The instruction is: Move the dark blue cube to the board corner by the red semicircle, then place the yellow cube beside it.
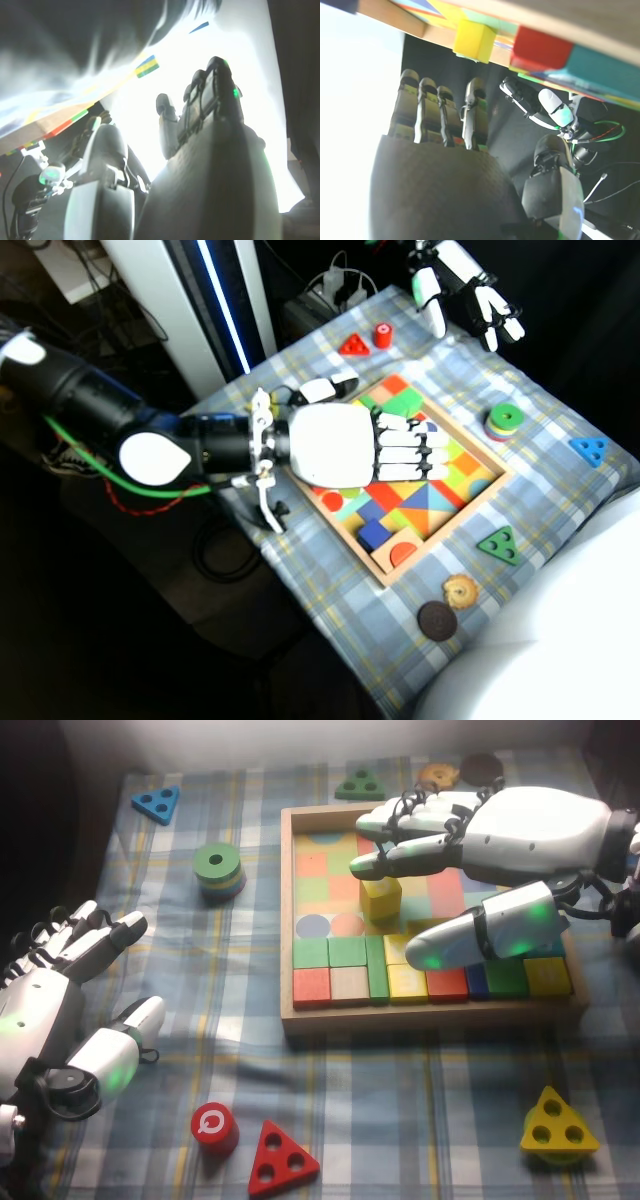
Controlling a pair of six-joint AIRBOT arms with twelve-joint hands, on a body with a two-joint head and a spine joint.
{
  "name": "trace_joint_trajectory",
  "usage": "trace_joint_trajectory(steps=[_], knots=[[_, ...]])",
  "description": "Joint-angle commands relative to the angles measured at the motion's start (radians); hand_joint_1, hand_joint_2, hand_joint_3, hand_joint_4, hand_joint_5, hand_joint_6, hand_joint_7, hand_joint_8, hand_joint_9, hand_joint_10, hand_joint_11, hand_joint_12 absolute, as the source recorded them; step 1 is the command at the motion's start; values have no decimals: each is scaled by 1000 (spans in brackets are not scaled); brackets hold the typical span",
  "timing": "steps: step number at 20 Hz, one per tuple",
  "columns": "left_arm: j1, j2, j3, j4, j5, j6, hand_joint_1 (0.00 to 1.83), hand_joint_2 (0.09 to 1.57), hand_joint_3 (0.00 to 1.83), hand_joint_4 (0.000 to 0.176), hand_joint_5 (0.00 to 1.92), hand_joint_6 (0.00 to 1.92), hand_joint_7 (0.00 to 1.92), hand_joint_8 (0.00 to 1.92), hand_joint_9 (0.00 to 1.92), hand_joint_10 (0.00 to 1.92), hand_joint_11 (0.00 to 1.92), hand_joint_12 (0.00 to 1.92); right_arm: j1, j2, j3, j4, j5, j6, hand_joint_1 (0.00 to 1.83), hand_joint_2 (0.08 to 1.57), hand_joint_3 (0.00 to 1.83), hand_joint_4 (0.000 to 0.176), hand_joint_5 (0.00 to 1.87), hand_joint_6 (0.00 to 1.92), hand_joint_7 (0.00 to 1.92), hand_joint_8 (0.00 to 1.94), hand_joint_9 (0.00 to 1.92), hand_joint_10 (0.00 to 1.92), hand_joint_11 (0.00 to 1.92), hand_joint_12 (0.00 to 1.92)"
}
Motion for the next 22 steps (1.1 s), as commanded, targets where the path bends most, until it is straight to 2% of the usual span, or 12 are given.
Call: trace_joint_trajectory(steps=[1,2,3,7,10,11,15,17,18,19,21,22], knots=[[-7,2,3,50,-109,-6,671,1395,0,60,377,0,61,0,56,0,0,0,15,-4,8,36,71,14,0,981,0,11,215,0,0,0,0,0,0,0],[-7,2,3,50,-109,-6,671,1395,0,60,377,0,61,0,56,0,0,0,15,-4,11,25,59,20,0,981,0,11,215,0,0,0,0,0,0,0],[-7,2,2,50,-109,-6,675,1398,0,53,381,2,59,0,51,0,0,0,15,-4,15,16,50,26,0,967,0,0,298,10,0,0,0,0,0,0],[-7,2,2,49,-110,-6,694,1388,0,61,380,0,61,4,61,3,0,0,15,8,26,-32,-9,44,0,1020,20,0,379,25,0,0,0,0,0,0],[-7,2,2,49,-109,-6,696,1389,0,55,386,2,68,3,59,1,0,0,15,25,28,-51,-39,45,0,991,3,0,442,15,0,0,0,0,0,0],[-7,2,2,49,-109,-6,677,1391,0,55,388,2,66,1,57,0,0,0,15,33,28,-53,-49,45,0,953,0,20,464,16,0,0,0,0,0,0],[-7,3,1,49,-108,-6,684,1390,0,52,391,3,60,0,51,0,0,0,15,69,39,-49,-84,45,0,927,0,29,490,15,0,0,0,0,0,0],[-7,3,1,49,-107,-6,671,1391,1,54,398,2,57,1,50,1,0,0,15,85,53,-24,-98,43,0,938,0,91,375,0,0,0,0,0,0,0],[-7,3,1,49,-107,-6,671,1391,1,54,398,2,57,1,50,1,0,0,15,87,62,-10,-102,40,0,938,0,91,375,0,0,0,0,0,0,0],[-7,3,1,49,-106,-6,662,1394,2,44,401,2,51,0,39,0,0,0,15,87,73,-1,-107,39,0,950,0,118,341,8,0,0,0,0,0,0],[-7,3,1,49,-106,-6,635,1397,3,53,393,0,54,1,48,4,0,0,15,86,92,14,-118,28,0,959,0,109,333,4,0,0,0,0,0,0],[-7,3,1,49,-106,-6,661,1390,0,36,407,4,61,3,49,4,0,0,15,86,96,20,-123,17,0,940,0,110,345,9,0,0,0,0,0,0]])
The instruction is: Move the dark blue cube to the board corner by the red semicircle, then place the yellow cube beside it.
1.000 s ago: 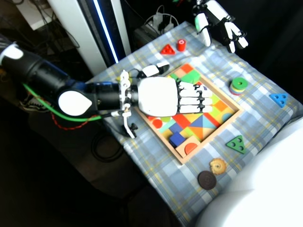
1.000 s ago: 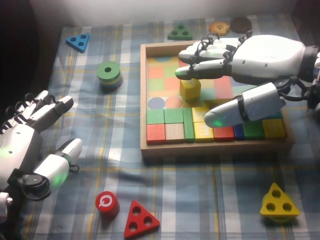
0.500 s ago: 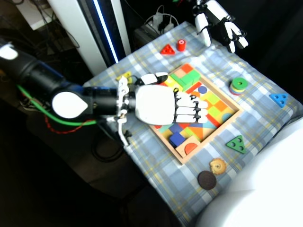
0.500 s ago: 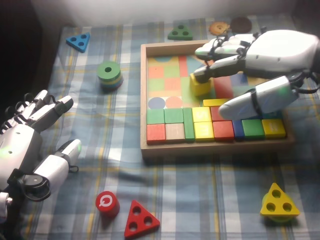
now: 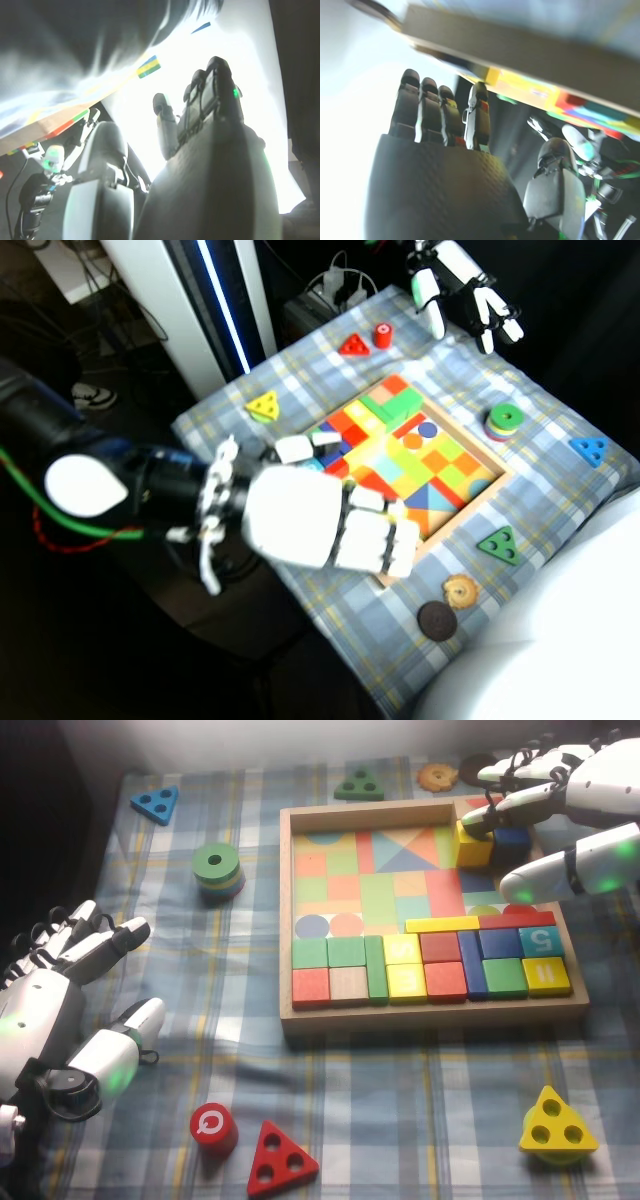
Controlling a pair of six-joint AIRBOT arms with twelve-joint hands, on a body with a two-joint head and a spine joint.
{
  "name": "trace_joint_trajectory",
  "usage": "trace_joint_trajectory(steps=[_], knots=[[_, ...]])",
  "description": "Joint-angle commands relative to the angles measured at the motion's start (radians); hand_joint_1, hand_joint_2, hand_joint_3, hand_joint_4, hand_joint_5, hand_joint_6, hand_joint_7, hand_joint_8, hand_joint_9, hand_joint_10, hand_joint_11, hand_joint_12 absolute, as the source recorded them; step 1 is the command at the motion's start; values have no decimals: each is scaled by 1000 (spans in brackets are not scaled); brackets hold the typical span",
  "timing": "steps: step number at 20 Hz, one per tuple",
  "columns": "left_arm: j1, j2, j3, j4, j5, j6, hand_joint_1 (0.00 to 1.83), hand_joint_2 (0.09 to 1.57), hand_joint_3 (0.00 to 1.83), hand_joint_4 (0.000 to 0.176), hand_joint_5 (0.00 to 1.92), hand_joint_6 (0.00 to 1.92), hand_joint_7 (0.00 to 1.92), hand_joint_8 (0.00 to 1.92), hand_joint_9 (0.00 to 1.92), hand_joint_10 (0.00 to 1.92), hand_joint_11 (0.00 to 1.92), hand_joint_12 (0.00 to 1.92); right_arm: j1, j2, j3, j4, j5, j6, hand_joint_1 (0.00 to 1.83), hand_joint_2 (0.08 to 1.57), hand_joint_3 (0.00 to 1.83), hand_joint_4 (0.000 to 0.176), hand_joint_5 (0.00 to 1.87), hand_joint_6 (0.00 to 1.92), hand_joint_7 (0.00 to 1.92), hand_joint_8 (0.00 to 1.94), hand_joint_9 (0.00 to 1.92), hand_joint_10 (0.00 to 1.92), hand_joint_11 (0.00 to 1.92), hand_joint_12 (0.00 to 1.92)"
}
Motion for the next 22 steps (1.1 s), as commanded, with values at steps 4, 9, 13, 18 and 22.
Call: trace_joint_trajectory(steps=[4,9,13,18,22], knots=[[-6,4,1,50,-108,-6,659,1387,0,46,425,5,76,3,66,6,0,0,8,-2,6,36,33,-23,0,943,0,135,389,20,0,0,0,0,0,0],[-6,3,1,50,-107,-6,641,1395,1,43,426,4,70,4,60,2,0,0,9,2,1,41,33,-23,0,964,1,94,387,12,0,0,0,0,0,0],[-6,3,1,50,-106,-6,621,1394,1,53,424,1,56,0,56,0,0,0,25,19,-23,51,40,-43,0,980,8,99,396,11,0,0,0,0,0,0],[-5,2,1,49,-103,-6,620,1395,1,51,432,5,63,4,56,4,0,0,36,37,-52,123,68,-108,0,999,14,66,411,10,0,0,0,0,0,0],[-4,2,1,49,-103,-6,604,1399,2,58,429,0,61,1,52,1,0,0,36,43,-59,198,103,-138,0,1021,22,0,437,15,0,0,0,0,0,0]])
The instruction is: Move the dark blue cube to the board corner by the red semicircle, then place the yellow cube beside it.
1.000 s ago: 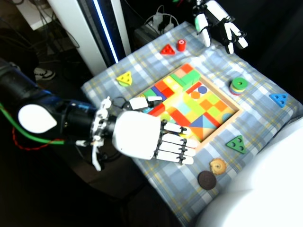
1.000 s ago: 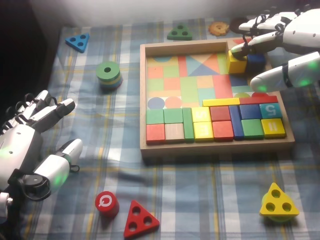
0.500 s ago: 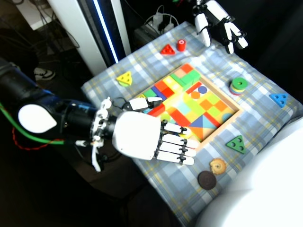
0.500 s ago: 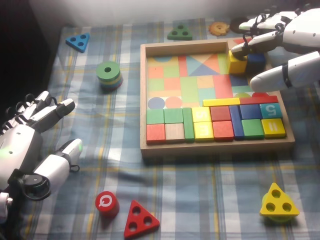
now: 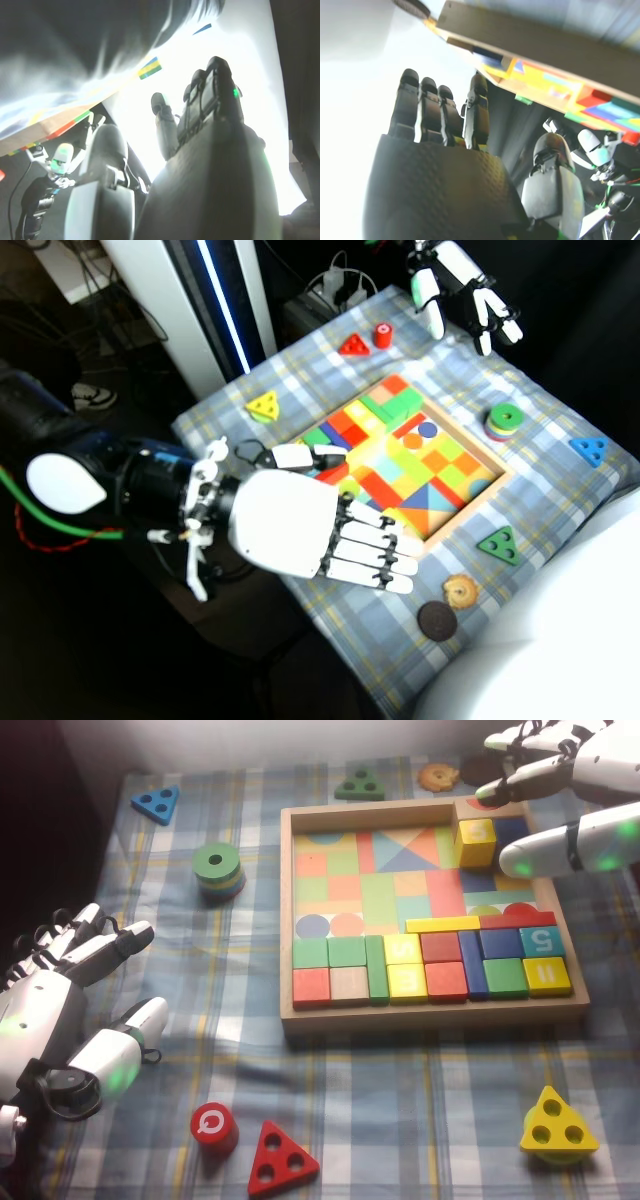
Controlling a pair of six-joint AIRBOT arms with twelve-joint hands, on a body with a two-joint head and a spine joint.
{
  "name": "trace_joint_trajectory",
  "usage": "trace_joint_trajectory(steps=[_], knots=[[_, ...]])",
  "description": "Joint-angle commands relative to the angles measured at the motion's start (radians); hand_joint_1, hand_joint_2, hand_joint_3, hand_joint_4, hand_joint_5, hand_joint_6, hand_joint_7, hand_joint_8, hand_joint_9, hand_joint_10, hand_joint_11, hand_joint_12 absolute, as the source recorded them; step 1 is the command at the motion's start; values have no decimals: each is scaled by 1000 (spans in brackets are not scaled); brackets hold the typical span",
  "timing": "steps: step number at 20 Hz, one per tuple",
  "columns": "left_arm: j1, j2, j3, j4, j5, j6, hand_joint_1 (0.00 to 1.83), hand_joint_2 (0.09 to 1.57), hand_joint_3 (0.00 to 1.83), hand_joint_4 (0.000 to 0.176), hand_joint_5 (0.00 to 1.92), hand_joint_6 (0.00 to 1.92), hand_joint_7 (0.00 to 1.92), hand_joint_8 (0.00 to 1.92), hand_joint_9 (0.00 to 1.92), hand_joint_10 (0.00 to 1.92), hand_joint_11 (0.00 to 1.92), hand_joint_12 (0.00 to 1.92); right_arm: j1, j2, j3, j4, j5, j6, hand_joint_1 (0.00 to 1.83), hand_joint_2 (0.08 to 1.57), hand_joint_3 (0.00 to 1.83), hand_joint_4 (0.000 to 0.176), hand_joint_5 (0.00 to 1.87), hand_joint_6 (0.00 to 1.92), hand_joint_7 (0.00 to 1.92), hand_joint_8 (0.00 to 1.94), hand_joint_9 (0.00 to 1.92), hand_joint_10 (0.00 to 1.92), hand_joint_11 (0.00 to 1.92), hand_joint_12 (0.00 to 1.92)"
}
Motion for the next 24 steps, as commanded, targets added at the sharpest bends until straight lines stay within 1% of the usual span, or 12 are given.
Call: trace_joint_trajectory(steps=[1,3,4,5,7,9,11,12,13,16,21,24], knots=[[-5,2,1,49,-110,-6,620,1397,0,59,429,0,62,1,45,1,0,0,16,9,-3,52,104,-2,0,1048,33,0,452,18,0,0,0,0,0,0],[-5,3,1,50,-112,-6,589,1404,3,63,424,3,65,4,51,3,0,0,16,44,-35,101,133,-28,0,1112,57,0,461,14,0,0,0,0,0,0],[-5,5,0,50,-113,-6,608,1399,0,59,432,5,72,5,58,5,0,0,10,75,-70,135,157,-47,0,1123,61,0,459,12,8,3,0,0,0,0],[-5,5,0,51,-113,-6,655,1397,0,40,444,7,75,4,62,6,0,0,-3,90,-89,161,182,-48,0,1114,54,0,414,2,9,3,0,0,0,0],[-2,6,-2,51,-114,-6,621,1405,2,38,434,2,57,3,48,0,0,0,-67,116,-127,270,276,-70,0,1143,61,0,312,0,14,4,0,0,0,0],[-2,8,-4,50,-114,-6,601,1410,3,48,406,0,49,0,42,1,0,0,-154,162,-211,428,373,-217,0,1129,49,0,212,0,27,8,0,0,0,0],[-3,13,-7,52,-117,-6,608,1405,0,50,408,1,64,3,49,3,0,0,-223,200,-293,537,450,-349,0,1127,42,0,205,4,78,23,0,0,0,0],[-2,15,-8,52,-121,-6,658,1398,0,45,409,0,64,1,51,3,0,0,-303,222,-357,634,547,-433,0,1130,39,0,198,3,94,22,0,0,0,0],[-2,15,-8,52,-121,-6,658,1398,0,45,409,0,64,1,51,3,0,0,-318,224,-365,650,564,-439,0,1130,39,0,198,3,94,22,0,0,0,0],[-2,14,-9,51,-122,-6,639,1404,0,62,379,1,67,5,44,3,0,0,-483,226,-414,807,754,-448,0,1126,29,0,204,4,110,19,0,0,0,0],[-8,15,-10,52,-123,-6,692,1388,0,49,377,0,66,1,59,3,0,0,-676,223,-486,980,967,-449,0,1071,0,0,199,1,90,4,0,0,0,0],[-9,17,-12,52,-123,-6,612,1405,6,56,362,1,63,0,40,4,0,0,-731,209,-530,1029,1043,-464,0,1062,0,0,222,9,107,9,0,0,0,0]])
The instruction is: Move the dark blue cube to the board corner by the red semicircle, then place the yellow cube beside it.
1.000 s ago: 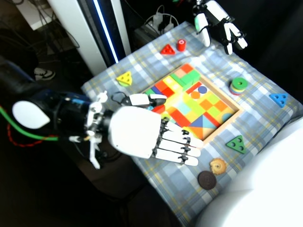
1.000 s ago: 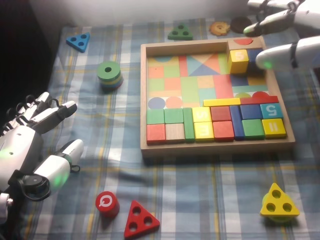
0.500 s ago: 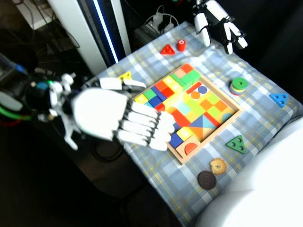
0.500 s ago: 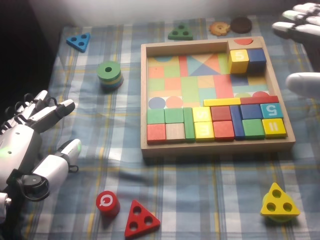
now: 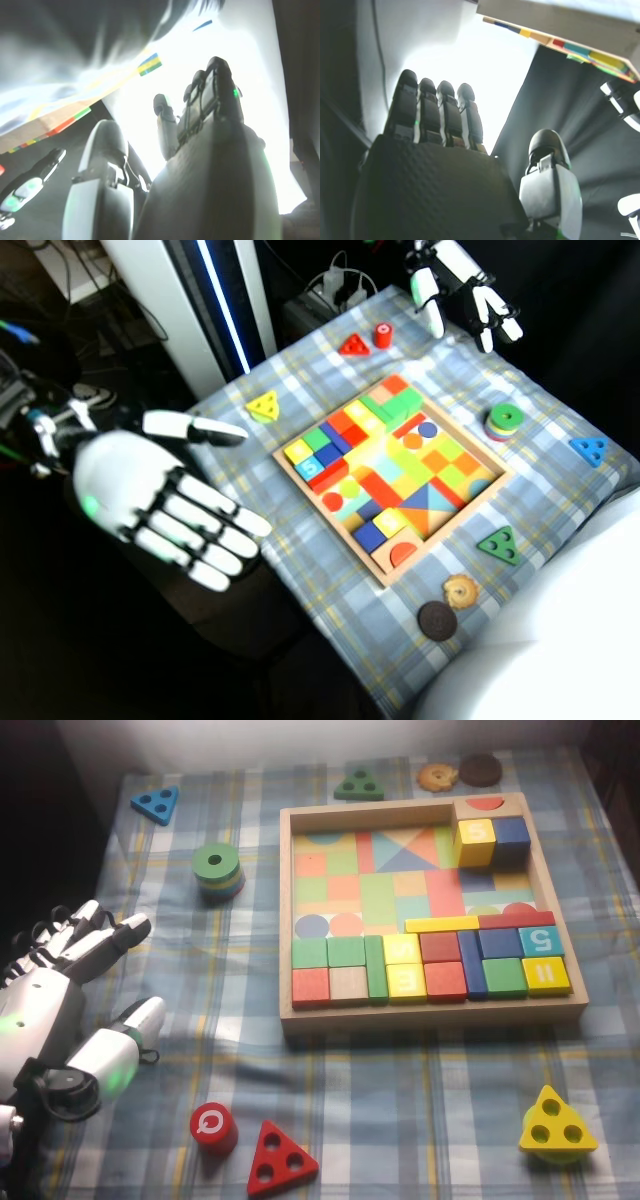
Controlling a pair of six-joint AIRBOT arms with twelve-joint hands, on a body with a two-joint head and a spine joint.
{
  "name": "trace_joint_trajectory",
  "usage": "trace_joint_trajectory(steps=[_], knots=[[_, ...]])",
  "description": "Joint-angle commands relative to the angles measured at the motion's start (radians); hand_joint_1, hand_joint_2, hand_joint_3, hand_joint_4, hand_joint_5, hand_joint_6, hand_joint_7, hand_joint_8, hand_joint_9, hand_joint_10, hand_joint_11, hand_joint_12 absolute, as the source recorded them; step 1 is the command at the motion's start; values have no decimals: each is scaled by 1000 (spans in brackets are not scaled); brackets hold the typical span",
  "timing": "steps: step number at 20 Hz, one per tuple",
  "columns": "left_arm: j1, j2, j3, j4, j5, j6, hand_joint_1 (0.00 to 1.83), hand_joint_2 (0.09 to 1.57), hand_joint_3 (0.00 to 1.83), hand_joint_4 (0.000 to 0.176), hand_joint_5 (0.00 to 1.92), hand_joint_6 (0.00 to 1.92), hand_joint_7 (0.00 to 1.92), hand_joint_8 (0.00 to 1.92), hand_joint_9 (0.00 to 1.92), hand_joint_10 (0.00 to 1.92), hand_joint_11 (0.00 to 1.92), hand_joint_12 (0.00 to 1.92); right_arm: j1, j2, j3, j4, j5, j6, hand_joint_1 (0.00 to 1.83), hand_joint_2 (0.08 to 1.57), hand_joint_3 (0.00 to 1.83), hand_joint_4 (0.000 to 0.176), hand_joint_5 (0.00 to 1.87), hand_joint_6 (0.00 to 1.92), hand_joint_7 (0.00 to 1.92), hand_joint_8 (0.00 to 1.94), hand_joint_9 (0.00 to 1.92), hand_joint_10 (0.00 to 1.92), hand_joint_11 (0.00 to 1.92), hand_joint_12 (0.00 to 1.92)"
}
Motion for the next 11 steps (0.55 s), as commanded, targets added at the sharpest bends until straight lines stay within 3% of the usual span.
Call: trace_joint_trajectory(steps=[1,3,4,7,9,10,11], knots=[[-7,6,1,47,-116,-6,609,1405,5,55,365,2,68,2,45,6,0,0,-2,-3,-7,20,171,-12,0,1060,0,0,225,9,114,11,0,0,0,0],[-7,6,0,47,-119,-6,632,1401,0,37,385,7,75,2,45,4,0,0,-14,-14,-32,44,210,-33,0,1095,10,0,213,3,89,0,0,0,0,0],[-7,6,0,47,-119,-6,639,1400,0,37,380,4,69,0,38,0,0,0,-16,-17,-44,52,224,-41,0,1107,15,0,215,3,94,3,0,0,0,0],[-8,4,0,47,-119,-6,584,1425,7,53,360,2,40,1,19,1,0,0,-45,-38,-72,90,278,-44,0,1074,0,0,206,0,88,0,0,0,0,0],[-8,3,0,46,-118,-6,652,1415,0,45,366,2,45,1,15,1,0,0,-55,-51,-87,103,310,-44,0,1074,0,0,219,5,105,7,0,0,0,0],[-8,3,-1,45,-118,-6,634,1415,0,58,355,1,48,2,11,0,0,0,-61,-57,-100,111,334,-44,0,1048,0,17,224,6,109,8,0,0,0,0],[-8,3,-1,45,-118,-6,634,1415,0,58,355,1,48,2,11,0,0,0,-64,-60,-106,117,345,-44,0,1048,0,17,224,6,109,8,0,0,0,0]])
